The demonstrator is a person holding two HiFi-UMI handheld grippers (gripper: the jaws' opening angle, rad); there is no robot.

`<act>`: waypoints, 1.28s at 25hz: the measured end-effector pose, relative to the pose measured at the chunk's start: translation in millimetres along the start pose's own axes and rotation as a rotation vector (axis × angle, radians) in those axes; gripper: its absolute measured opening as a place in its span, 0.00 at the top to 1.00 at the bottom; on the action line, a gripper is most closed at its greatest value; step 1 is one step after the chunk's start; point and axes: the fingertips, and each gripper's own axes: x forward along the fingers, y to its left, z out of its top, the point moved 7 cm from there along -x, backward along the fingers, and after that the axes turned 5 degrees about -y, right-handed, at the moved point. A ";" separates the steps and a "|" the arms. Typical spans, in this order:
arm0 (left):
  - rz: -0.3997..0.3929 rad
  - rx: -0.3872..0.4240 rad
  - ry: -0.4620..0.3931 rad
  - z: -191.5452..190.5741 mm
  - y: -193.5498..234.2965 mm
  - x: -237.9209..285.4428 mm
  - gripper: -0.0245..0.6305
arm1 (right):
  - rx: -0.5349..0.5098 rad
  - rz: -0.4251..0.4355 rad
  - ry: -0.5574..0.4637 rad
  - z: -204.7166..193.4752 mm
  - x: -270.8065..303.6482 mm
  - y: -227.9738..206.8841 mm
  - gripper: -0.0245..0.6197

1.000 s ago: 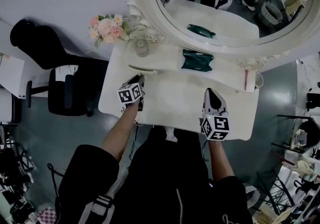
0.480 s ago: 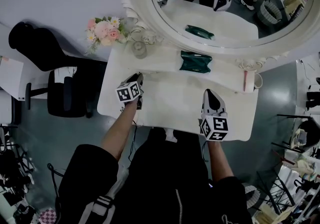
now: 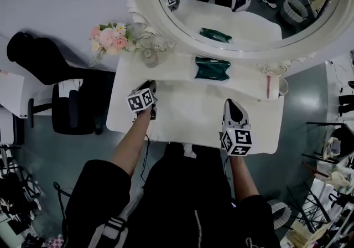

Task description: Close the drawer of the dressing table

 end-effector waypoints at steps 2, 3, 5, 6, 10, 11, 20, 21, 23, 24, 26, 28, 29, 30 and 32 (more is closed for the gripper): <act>-0.001 0.009 0.001 0.6 0.4 0.8 0.81 | 0.001 -0.003 0.001 -1.1 -0.8 -1.1 0.96; -0.001 0.017 0.004 1.0 0.4 0.9 0.81 | 0.001 -0.003 0.001 -1.1 -1.2 -1.6 0.96; 0.001 0.034 0.005 1.7 -0.2 0.2 0.80 | 0.001 -0.004 -0.001 -0.4 -2.0 -2.7 0.96; 0.003 0.041 0.001 2.0 -0.6 -0.6 0.79 | 0.002 -0.004 -0.003 0.0 -2.2 -3.0 0.96; 0.000 0.110 -0.012 3.4 -5.2 -9.6 0.72 | 0.001 0.007 -0.012 2.1 -1.9 -1.7 0.96; -0.001 0.131 -0.015 3.8 -6.3 -13.6 0.72 | 0.000 0.010 -0.014 2.6 -1.4 -1.3 0.96; -0.139 0.279 -0.104 20.9 -46.5 -58.6 0.86 | -0.044 0.046 -0.028 9.8 -2.9 3.9 0.97; -0.146 0.295 -0.129 26.6 -52.2 -64.7 0.89 | -0.047 0.048 -0.031 10.9 -3.3 3.4 0.97; -0.161 0.322 -0.175 37.3 -63.1 -76.1 0.93 | -0.050 0.047 -0.045 14.4 -3.8 2.2 0.97; -0.170 0.336 -0.193 42.2 -68.6 -81.3 0.94 | -0.049 0.045 -0.055 17.3 -3.7 1.4 0.97; -0.194 0.371 -0.225 50.5 -80.0 -90.6 0.96 | -0.043 0.040 -0.077 23.7 -3.6 -0.6 0.97; -0.224 0.408 -0.255 56.5 -92.3 -99.1 0.96 | -0.040 0.038 -0.095 28.7 -5.0 -1.8 0.97; -0.238 0.426 -0.269 59.5 -98.7 -103.4 0.96 | -0.043 0.038 -0.103 30.9 -6.1 -1.8 0.97; -0.250 0.444 -0.284 62.9 -105.2 -107.8 0.96 | -0.046 0.038 -0.111 33.2 -7.3 -1.6 0.97; -0.273 0.473 -0.311 71.1 -118.9 -116.0 0.96 | -0.053 0.037 -0.128 38.4 -10.2 -1.1 0.97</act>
